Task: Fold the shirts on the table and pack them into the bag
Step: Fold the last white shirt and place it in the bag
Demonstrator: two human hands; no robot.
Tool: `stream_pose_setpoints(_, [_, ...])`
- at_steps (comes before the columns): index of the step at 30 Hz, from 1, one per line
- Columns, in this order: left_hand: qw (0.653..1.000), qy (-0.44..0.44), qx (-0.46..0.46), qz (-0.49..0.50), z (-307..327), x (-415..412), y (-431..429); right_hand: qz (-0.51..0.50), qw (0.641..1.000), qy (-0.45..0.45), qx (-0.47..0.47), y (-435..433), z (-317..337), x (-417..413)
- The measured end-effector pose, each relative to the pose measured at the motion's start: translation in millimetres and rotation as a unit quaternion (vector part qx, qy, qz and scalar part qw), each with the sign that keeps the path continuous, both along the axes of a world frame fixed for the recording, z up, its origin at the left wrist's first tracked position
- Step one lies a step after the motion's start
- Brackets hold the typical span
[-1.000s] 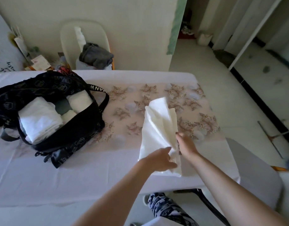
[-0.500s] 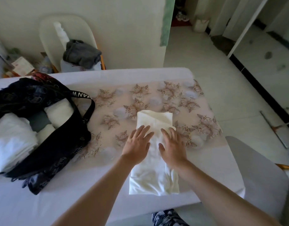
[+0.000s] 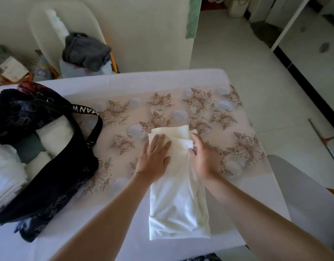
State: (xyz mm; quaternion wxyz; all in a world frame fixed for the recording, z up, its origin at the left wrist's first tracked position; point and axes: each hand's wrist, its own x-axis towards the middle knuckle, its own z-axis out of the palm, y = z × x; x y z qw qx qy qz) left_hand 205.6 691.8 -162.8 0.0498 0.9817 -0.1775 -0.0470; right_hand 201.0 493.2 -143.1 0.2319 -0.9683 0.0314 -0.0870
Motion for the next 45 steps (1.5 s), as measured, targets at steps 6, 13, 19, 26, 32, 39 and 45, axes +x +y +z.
stream_pose_setpoints(6, [0.995, 0.084, 0.043, 0.041, -17, 8, 11, 0.05, 0.991, -0.007, -0.123, -3, -9, 0])
stream_pose_setpoints(13, [0.985, -0.064, -0.157, -0.018, -20, -71, -13, 0.261, 0.964, 0.004, -0.041, 8, -36, -76])
stream_pose_setpoints(19, [0.984, -0.031, -0.162, -0.073, -32, -140, 18, 0.287, 0.94, 0.101, -0.157, -6, -39, -115])
stream_pose_setpoints(26, [0.982, -0.013, -0.061, -0.181, -26, -193, 43, 0.275, 0.931, 0.106, -0.215, 16, -20, -146])
stream_pose_setpoints(32, [0.966, -0.09, -0.069, -0.234, -39, -212, 50, 0.29, 0.914, 0.141, -0.247, -7, -26, -195])
stream_pose_setpoints(39, [0.973, 0.055, -0.219, -0.056, 20, -196, 32, 0.333, 0.904, 0.213, -0.162, -10, 6, -199])
stream_pose_setpoints(45, [0.905, 0.295, -0.301, 0.052, 72, -147, 35, 0.152, 0.948, 0.27, 0.074, -19, 56, -151])
